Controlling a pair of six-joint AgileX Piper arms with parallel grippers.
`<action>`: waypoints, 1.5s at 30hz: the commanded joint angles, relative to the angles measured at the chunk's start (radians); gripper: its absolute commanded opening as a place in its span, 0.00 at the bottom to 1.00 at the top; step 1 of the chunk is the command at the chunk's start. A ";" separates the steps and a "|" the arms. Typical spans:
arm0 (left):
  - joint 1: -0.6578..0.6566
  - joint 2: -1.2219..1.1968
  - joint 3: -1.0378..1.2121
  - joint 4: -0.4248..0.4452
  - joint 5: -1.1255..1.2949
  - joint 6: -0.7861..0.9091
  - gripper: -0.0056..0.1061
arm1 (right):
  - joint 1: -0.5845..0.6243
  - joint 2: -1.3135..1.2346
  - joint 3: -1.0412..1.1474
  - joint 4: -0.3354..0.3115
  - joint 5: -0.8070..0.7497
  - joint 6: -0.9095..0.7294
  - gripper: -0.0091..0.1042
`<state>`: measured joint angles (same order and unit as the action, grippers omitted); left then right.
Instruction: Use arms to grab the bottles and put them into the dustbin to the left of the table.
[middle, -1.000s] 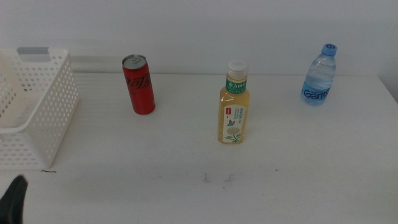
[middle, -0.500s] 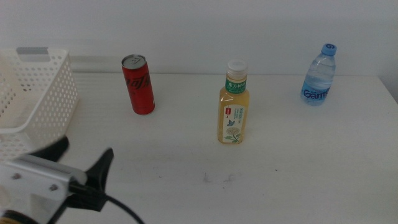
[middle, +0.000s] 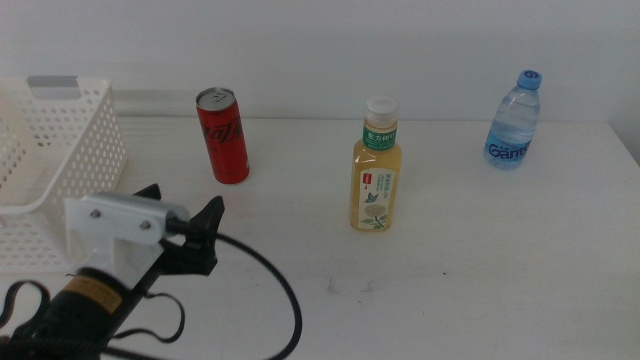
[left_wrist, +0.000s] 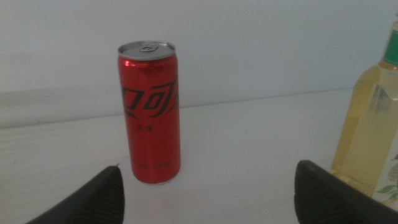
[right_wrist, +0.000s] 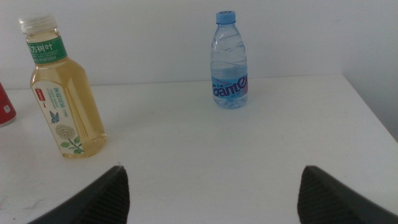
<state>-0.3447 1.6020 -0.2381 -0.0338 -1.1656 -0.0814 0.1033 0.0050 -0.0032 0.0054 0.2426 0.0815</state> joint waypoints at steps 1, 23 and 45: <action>-0.005 0.002 -0.043 -0.007 0.066 -0.013 0.89 | -0.006 -0.005 0.003 -0.005 -0.010 -0.002 0.87; 0.076 0.386 -0.539 -0.039 0.266 0.055 0.89 | -0.006 -0.005 0.003 -0.005 -0.010 -0.002 0.87; 0.087 0.683 -0.874 -0.052 0.264 0.055 0.65 | -0.006 -0.005 0.003 -0.005 -0.010 -0.002 0.87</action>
<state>-0.2607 2.2849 -1.1057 -0.0794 -0.8945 -0.0238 0.1033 0.0050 -0.0032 0.0054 0.2426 0.0815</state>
